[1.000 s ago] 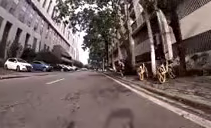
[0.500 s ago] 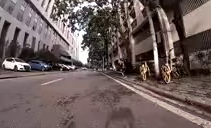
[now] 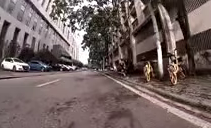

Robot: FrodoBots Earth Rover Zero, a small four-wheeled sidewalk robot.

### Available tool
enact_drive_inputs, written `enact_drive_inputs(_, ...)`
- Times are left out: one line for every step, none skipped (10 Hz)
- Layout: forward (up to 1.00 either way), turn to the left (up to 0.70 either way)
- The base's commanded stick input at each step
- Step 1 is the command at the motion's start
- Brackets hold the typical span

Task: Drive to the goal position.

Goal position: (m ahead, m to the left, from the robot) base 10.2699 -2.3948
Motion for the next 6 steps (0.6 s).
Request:
enact_drive_inputs(0.7, 0.14)
enact_drive_inputs(0.7, 0.14)
enact_drive_inputs(0.7, 0.04)
enact_drive_inputs(0.7, 0.0)
enact_drive_inputs(0.7, 0.0)
enact_drive_inputs(0.7, 0.0)
